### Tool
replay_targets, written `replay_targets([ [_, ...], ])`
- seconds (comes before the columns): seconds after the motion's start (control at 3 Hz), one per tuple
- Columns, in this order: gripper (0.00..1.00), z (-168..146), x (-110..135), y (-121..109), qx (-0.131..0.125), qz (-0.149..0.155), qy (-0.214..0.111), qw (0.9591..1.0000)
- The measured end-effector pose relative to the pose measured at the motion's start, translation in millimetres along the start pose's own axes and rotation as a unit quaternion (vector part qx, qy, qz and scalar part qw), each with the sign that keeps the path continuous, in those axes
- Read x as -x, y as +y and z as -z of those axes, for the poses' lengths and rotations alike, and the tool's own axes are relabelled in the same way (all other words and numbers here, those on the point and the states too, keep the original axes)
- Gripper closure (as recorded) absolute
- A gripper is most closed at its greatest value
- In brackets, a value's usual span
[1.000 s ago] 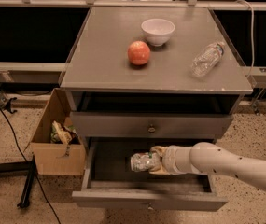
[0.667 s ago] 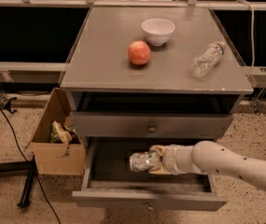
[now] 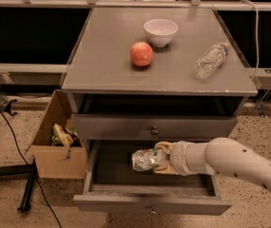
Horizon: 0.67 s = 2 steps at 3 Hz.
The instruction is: Pick 7up can from middle drawer and place on counter
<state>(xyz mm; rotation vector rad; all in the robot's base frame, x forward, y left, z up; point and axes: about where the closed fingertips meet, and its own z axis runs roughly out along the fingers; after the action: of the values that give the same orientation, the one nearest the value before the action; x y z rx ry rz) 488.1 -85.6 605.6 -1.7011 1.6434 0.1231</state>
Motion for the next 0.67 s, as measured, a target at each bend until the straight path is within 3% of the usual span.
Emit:
replay_targets([
  [0.67, 1.00, 64.0, 60.8, -43.5, 0.007, -0.014, 0.022, 0.9996],
])
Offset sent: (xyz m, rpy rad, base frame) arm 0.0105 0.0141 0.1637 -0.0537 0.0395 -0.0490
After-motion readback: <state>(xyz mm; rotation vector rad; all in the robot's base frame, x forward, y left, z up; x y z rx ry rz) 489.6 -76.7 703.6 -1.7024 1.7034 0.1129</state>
